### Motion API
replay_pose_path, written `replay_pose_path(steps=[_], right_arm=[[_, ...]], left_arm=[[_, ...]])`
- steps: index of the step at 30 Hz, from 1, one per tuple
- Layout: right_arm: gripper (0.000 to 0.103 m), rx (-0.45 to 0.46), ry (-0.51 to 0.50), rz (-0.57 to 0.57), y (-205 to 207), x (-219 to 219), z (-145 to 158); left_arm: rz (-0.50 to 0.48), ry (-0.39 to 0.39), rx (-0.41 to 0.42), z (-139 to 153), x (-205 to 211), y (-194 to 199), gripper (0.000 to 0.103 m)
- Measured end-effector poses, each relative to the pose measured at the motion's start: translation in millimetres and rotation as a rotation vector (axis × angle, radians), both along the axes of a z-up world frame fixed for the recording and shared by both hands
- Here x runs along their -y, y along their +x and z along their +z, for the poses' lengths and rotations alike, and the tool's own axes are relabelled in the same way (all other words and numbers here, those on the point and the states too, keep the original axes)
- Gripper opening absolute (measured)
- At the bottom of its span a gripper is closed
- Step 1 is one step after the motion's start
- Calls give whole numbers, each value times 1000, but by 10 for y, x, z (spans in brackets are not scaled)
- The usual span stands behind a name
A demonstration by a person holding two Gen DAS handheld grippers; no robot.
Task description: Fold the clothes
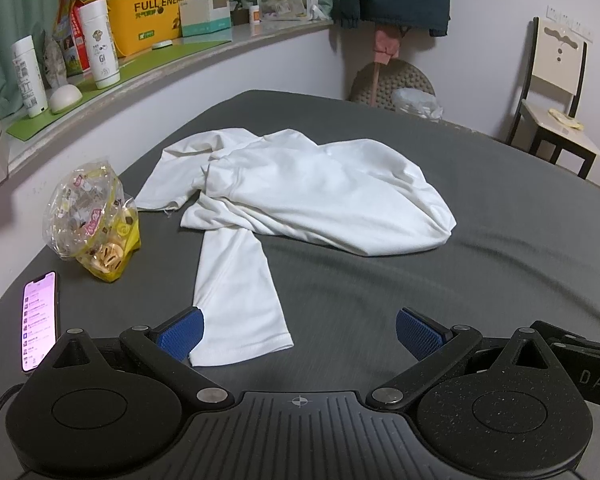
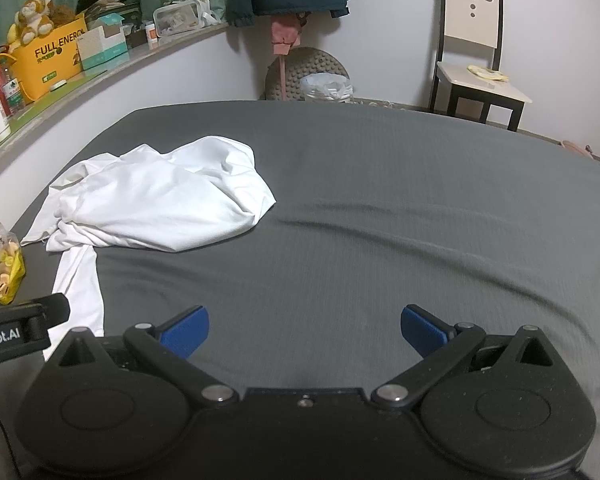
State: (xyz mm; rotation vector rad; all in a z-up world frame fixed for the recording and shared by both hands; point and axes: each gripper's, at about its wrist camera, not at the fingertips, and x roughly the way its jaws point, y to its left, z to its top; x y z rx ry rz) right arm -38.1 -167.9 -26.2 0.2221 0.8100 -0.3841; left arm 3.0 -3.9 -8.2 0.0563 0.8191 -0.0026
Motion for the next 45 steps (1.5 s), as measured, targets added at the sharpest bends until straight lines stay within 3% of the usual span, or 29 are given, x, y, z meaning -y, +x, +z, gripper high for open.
replay_pose_path(steps=[28, 33, 39, 45], right_arm=[[103, 2, 0, 13, -16, -6, -21], [103, 27, -12, 30, 5, -16, -38], [103, 64, -65, 190, 398, -280, -154], [103, 100, -123, 369, 841, -579, -283]], left_arm=[[-4, 16, -17, -10, 22, 31, 103], [5, 29, 10, -16, -101, 107, 103], [-31, -22, 126, 6, -482, 200, 103], [-18, -93, 78, -163, -853, 484, 103]])
